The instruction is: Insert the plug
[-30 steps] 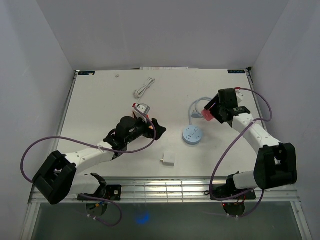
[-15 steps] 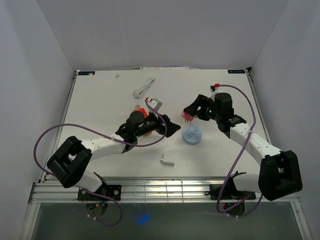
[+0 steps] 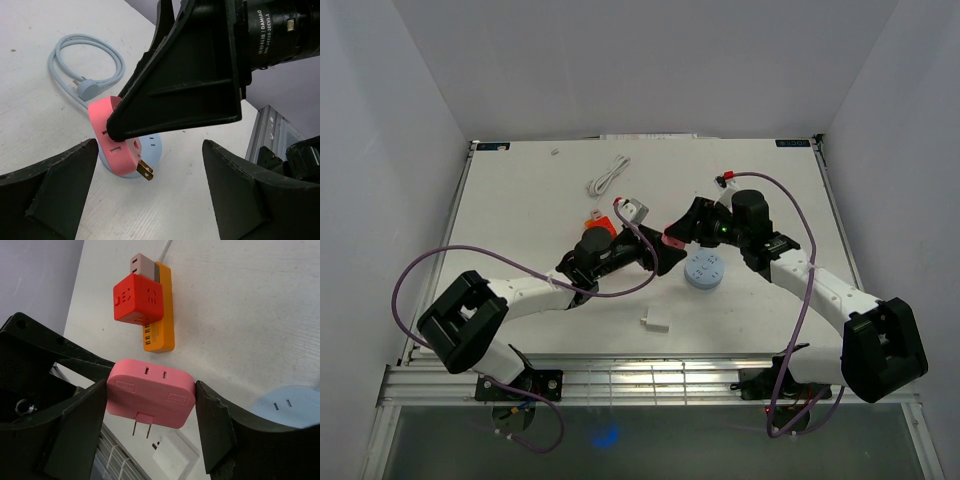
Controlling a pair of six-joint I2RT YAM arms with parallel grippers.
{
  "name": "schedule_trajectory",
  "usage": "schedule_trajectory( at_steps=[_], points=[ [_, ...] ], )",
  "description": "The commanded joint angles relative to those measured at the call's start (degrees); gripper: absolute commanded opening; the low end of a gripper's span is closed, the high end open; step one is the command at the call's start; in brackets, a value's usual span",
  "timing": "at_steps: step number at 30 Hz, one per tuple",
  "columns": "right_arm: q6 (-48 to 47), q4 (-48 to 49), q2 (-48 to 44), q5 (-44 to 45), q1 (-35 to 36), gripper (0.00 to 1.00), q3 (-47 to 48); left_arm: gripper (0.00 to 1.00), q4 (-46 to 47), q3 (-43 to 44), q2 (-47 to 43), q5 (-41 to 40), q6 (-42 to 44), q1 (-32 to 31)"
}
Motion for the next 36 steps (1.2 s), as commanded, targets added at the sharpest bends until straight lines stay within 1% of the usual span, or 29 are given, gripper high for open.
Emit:
schedule_trajectory(
  at_steps=[1, 4, 6, 7, 10, 11, 13, 15, 16, 17, 18, 19, 20, 21, 25, 26, 27, 28, 29, 31, 33, 36],
  points=[
    [1.54, 3.19, -0.64, -1.82, 1.12, 0.27, 0.03, 0.95, 1.69, -0.86, 0.19, -1.77, 1.33, -0.36],
    [2.25, 3.62, -0.72, -2.26, 1.56, 0.27, -0.23, 0.91, 1.69, -1.39, -0.07, -2.65, 1.77, -0.36],
    [2.86, 4.06, -0.72, -2.53, 1.91, 0.27, -0.32, 0.82, 1.60, -1.57, 0.02, -2.83, 2.48, -0.36],
    [3.39, 4.41, -0.64, -2.70, 2.08, 0.27, -0.41, 0.69, 1.42, -1.57, 0.02, -2.66, 3.00, -0.36],
    [3.92, 4.42, -0.55, -2.53, 2.26, 0.27, -0.41, 0.67, 1.25, -1.66, 0.11, -2.30, 3.27, -0.36],
    [3.92, 4.50, -0.37, -2.79, 2.26, 0.25, -0.41, 0.67, 1.16, -1.66, 0.11, -2.04, 3.44, -0.36],
    [4.09, 4.16, -0.20, -2.88, 2.35, 0.25, 0.12, 0.66, 1.16, -1.83, 0.11, -1.60, 3.71, -0.27],
    [4.18, 4.15, -0.02, -3.14, 2.61, 0.24, 0.29, 0.59, 1.16, -1.66, 0.19, -1.60, 3.97, -0.27],
    [4.18, 4.07, 0.07, -3.05, 2.61, 0.24, 0.38, 0.55, 1.16, -1.57, 0.37, -1.43, 4.32, -0.27],
    [4.36, 4.15, 0.07, -3.05, 2.79, 0.24, 0.38, 0.46, 1.07, -1.48, 0.54, -1.16, 4.41, -0.36],
    [4.36, 4.07, 0.07, -3.05, 2.88, 0.24, 0.38, 0.39, 1.07, -1.31, 0.63, -0.81, 4.67, -0.36],
    [4.45, 3.98, 0.07, -3.05, 2.79, 0.24, 0.47, 0.31, 1.07, -1.30, 0.72, -0.03, 5.11, -0.36],
    [4.45, 3.98, 0.15, -3.14, 2.88, 0.25, 0.56, 0.15, 1.07, -1.39, 0.90, 0.16, 5.20, -0.27],
    [4.45, 3.89, 0.16, -3.23, 2.79, 0.24, 0.65, 0.10, 1.07, -1.39, 0.81, 0.16, 5.29, -0.36],
    [4.45, 3.80, 0.24, -3.32, 2.96, 0.25, 0.74, 0.09, 1.07, -1.57, 0.55, -0.46, 5.64, -0.36],
    [4.45, 3.80, 0.33, -3.40, 2.88, 0.25, 0.74, 0.12, 0.98, -1.57, 0.55, -0.46, 5.64, -0.36],
    [4.45, 3.80, 0.33, -3.49, 2.96, 0.24, 0.74, 0.31, 0.72, -1.48, 0.37, -0.46, 5.73, -0.36],
    [4.45, 3.80, 0.33, -3.49, 2.97, 0.24, 0.74, 0.40, 0.46, -1.39, 0.37, -0.46, 5.73, -0.36],
    [4.45, 3.80, 0.33, -3.49, 2.97, 0.24, 0.74, 0.47, 0.37, -1.31, 0.28, -0.20, 5.64, -0.36],
    [4.36, 3.71, 0.51, -3.49, 2.97, 0.25, 0.74, 0.56, 0.19, -1.13, 0.37, -0.19, 5.73, -0.36],
    [4.36, 3.71, 0.59, -3.67, 3.14, 0.24, 0.82, 0.56, 0.10, -1.04, 0.46, -0.11, 5.73, -0.36],
    [4.36, 3.71, 0.77, -4.28, 3.14, 0.24, 1.00, 0.45, 0.10, -1.13, 0.20, -0.37, 5.82, -0.36]
  ],
)
